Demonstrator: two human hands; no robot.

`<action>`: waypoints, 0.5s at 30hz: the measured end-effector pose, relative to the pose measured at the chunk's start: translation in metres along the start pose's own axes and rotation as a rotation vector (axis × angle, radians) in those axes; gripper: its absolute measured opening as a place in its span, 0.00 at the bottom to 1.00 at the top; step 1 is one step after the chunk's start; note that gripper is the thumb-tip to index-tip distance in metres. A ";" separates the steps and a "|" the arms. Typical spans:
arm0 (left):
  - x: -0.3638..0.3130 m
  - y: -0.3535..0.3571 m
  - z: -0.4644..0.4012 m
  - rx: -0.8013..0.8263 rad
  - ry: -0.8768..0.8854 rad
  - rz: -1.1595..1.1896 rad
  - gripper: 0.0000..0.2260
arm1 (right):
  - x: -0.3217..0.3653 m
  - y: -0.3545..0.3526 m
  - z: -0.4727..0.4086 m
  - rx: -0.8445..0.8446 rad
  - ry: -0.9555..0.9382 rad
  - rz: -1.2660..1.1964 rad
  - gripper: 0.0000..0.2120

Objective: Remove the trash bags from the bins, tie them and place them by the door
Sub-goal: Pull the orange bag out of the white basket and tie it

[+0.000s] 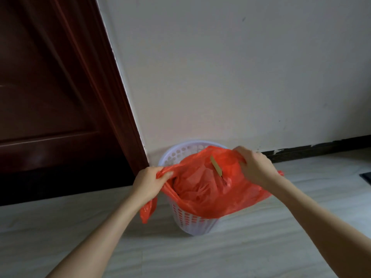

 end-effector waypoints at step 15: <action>0.006 0.014 0.014 0.213 -0.308 0.753 0.12 | 0.082 0.090 0.081 0.667 -0.502 0.209 0.50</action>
Point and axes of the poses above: each hand's wrist, its own z-axis away from the middle knuckle, its own y-axis out of the palm, x = y × z, the point moved 10 cm from there along -z, towards the middle knuckle, and after that the axes turned 11 degrees about -y, right-handed, at the moved point
